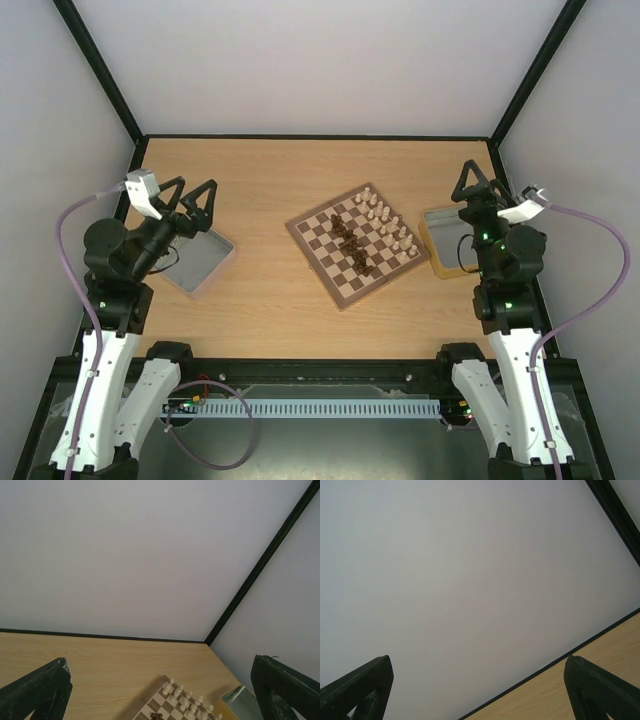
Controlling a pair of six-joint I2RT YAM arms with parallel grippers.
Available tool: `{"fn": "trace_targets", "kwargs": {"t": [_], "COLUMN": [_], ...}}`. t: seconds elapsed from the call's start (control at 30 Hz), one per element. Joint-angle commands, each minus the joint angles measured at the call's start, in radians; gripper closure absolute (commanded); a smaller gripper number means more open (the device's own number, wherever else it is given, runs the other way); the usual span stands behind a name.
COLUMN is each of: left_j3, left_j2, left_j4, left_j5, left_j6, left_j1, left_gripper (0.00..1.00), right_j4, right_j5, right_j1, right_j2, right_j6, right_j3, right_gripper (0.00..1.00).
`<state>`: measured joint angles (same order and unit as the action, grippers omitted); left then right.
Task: Set up the chess pieces on the board
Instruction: Pick up the chess piece from the chessboard.
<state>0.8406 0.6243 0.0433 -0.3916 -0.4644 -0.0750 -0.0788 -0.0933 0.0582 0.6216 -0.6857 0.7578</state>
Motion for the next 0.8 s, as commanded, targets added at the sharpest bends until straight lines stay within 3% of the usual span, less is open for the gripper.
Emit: {"fn": "trace_targets", "kwargs": {"t": [0.0, 0.3, 0.5, 0.63, 0.77], "left_j3": [-0.005, -0.087, -0.143, -0.117, -0.096], "left_j2": [0.019, 0.013, -0.02, -0.022, -0.004], "left_j4": [-0.042, -0.089, -0.141, -0.329, -0.372], "left_j5": [-0.033, -0.107, -0.229, -0.381, -0.382], "left_j6": [-0.024, -0.062, -0.057, -0.117, -0.1], "left_j1": [0.01, 0.013, 0.014, 0.009, -0.017], "left_gripper": [0.01, 0.0, 0.0, 0.0, 0.0], "right_j4": [-0.073, -0.091, -0.002, 0.013, -0.034], "right_j5": [0.014, 0.047, -0.196, -0.339, -0.417], "right_j1": [-0.009, -0.013, -0.013, -0.013, 0.007], "right_j2": [-0.012, -0.019, 0.076, 0.208, 0.346], "right_j6": [-0.041, -0.113, -0.072, -0.089, -0.124], "right_j3": [-0.032, -0.113, -0.063, 0.0, 0.021], "right_gripper": [0.07, 0.07, 0.05, 0.07, 0.13]}}
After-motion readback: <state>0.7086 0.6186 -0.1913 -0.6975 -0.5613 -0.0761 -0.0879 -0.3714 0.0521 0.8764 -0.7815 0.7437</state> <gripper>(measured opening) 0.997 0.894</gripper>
